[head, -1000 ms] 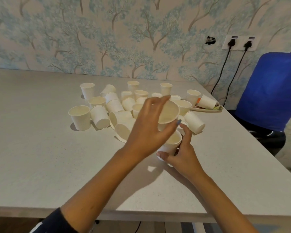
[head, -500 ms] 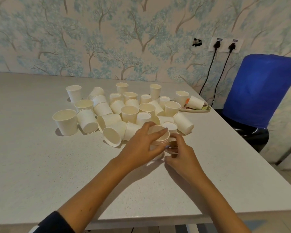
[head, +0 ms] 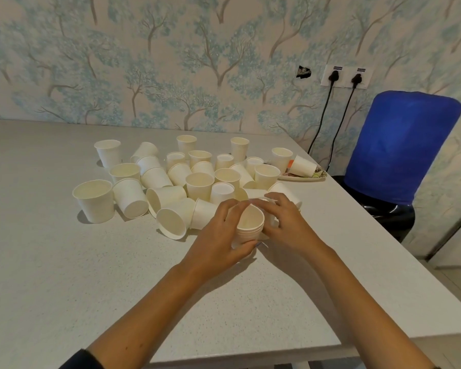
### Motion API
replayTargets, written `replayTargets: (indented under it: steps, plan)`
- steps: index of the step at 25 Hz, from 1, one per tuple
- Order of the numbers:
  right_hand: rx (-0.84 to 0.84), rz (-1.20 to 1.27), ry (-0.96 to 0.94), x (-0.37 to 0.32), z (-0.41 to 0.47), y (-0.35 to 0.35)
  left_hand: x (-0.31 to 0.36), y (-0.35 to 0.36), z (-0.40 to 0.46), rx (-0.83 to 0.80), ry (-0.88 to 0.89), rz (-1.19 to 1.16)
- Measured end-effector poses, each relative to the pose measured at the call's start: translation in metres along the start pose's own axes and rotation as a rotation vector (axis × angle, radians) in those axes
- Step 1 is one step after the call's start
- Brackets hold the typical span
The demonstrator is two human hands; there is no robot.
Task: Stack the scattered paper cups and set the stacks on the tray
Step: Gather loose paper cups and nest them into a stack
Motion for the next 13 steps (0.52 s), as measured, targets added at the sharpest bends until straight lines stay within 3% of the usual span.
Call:
replayTargets:
  steps: [5, 10, 13]
  plan:
    - [0.063, -0.015, 0.052, 0.008, -0.005, -0.009, -0.003, 0.002, 0.0, 0.021, -0.027, -0.028]
    - [-0.045, -0.046, -0.01, -0.007, -0.001, -0.007, -0.005, 0.003, -0.003, 0.032, -0.028, -0.085]
    - [-0.018, -0.111, 0.029, -0.007, 0.0, -0.009, -0.004, 0.002, -0.004, 0.041, -0.024, -0.077]
Point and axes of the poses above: each hand's wrist, its own z-axis towards the middle knuckle, its own y-axis out of the palm, x = y × z, the point moved 3 cm from there along z, towards the middle knuckle, and after that the axes turned 8 degrees about -x, right-handed, at the moved point
